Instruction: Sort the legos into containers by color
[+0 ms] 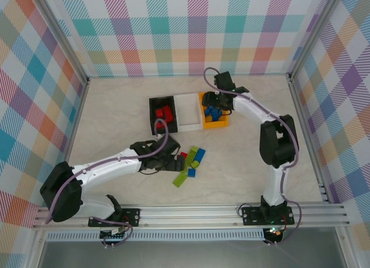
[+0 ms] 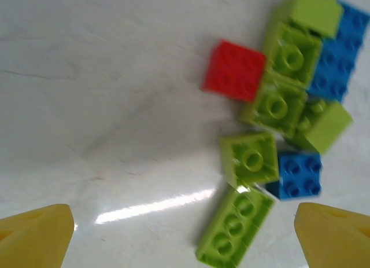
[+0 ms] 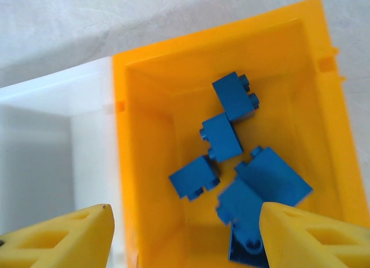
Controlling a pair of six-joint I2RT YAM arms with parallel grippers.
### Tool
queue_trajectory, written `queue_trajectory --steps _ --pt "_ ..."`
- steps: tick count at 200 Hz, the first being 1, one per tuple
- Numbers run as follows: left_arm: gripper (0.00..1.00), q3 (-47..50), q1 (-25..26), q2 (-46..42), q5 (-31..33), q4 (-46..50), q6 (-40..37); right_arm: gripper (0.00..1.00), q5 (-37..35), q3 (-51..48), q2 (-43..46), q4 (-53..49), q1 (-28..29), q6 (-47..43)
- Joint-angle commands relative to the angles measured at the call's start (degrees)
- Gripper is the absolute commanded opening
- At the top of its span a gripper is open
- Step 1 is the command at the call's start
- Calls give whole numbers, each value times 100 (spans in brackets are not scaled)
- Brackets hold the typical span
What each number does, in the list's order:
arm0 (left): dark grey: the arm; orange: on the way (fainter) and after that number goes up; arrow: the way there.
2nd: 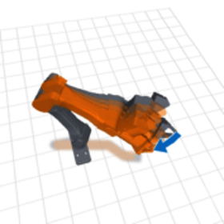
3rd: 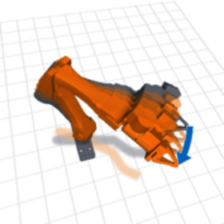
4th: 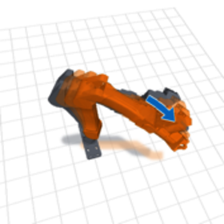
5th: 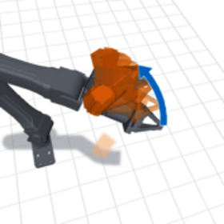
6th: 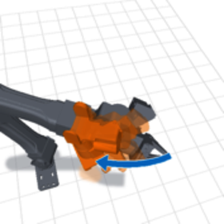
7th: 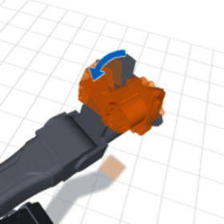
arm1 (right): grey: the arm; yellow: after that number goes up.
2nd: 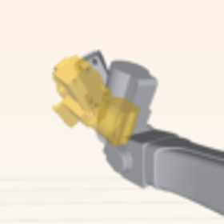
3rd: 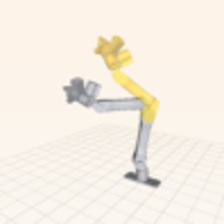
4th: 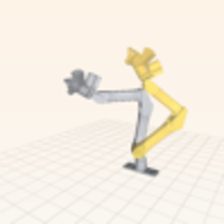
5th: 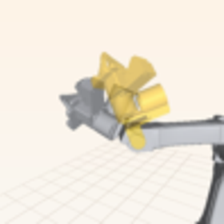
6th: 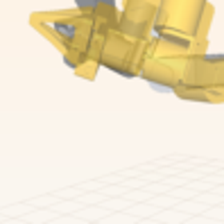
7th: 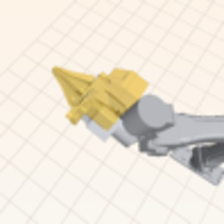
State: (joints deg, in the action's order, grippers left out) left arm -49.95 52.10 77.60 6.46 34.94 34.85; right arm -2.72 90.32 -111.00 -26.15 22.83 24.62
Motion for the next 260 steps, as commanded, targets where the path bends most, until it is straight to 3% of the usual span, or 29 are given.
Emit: queue_trajectory --steps 1,30,58,103,165,200,225,260 --pt "97 -271 465 370 -124 297 -371 68 131 -514 722 327 -29 37" --pt "94 -455 975 1047 134 483 -463 68 98 -1074 1086 531 -24 69" --pt "89 -673 1083 1631 146 527 -540 68 114 -1304 1254 633 -25 111" --pt "70 -918 1145 2198 365 785 -611 68 53 -1402 1416 665 -56 69" --pt "39 -914 1162 2148 445 758 -580 68 41 -1507 1502 699 -144 95" --pt "34 -1043 1167 1767 861 1113 -458 68 33 -1537 1541 720 -167 130" --pt "34 -1347 936 1215 1321 1487 -407 68 18 -1656 1644 746 -181 146" --pt "34 -2295 -52 1148 1559 1203 -645 68 28 -2134 1912 916 -200 261"
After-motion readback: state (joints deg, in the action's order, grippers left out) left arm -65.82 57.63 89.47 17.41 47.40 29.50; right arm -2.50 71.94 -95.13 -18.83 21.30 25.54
